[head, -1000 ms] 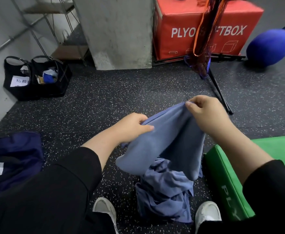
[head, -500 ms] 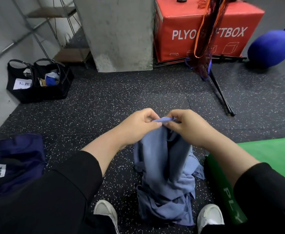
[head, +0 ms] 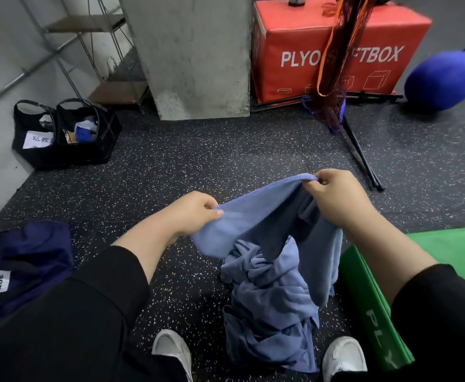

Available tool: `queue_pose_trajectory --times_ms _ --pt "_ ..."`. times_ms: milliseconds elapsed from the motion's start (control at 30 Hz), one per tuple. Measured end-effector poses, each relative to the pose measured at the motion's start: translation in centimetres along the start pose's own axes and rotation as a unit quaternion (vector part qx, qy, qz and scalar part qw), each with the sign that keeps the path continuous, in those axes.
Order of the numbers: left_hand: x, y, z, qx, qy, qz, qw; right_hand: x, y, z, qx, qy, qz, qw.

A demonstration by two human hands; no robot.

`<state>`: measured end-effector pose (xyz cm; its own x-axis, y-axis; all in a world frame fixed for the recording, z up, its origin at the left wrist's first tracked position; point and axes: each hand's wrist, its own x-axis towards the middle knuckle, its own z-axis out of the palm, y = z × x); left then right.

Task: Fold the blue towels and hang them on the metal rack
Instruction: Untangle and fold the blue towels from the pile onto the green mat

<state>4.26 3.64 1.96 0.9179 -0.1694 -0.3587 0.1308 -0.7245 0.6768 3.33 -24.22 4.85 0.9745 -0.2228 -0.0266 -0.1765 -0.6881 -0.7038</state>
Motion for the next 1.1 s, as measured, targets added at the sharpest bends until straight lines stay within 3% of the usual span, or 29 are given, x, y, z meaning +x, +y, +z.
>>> queue_pose_trajectory --times_ms 133,267,467,567,800,967,1100 --pt "-0.4 1.2 0.3 -0.065 0.028 0.061 0.996 -0.2 -0.2 0.2 -0.034 -0.027 -0.028 0.999" --pt "-0.7 3.5 1.4 0.0 0.048 0.135 0.99 -0.7 -0.7 0.8 -0.02 -0.108 -0.086 0.99" --pt "-1.1 5.2 2.4 0.013 -0.011 0.177 0.984 -1.7 -1.3 2.3 -0.004 -0.18 -0.168 0.969" --pt "-1.1 5.4 2.6 0.011 0.0 0.189 0.982 -2.0 -1.2 2.6 -0.013 -0.218 -0.178 0.96" --pt "-0.9 4.4 1.8 -0.112 0.04 0.132 0.984 -1.0 -1.0 2.7 -0.018 -0.135 -0.127 0.983" --pt "-0.6 4.2 1.6 -0.248 0.1 0.128 0.955 -0.8 -1.0 2.7 0.049 -0.145 -0.12 0.981" --pt "-0.5 4.8 2.6 -0.095 0.12 0.167 0.974 -1.1 -1.6 2.5 0.069 -0.169 -0.129 0.975"
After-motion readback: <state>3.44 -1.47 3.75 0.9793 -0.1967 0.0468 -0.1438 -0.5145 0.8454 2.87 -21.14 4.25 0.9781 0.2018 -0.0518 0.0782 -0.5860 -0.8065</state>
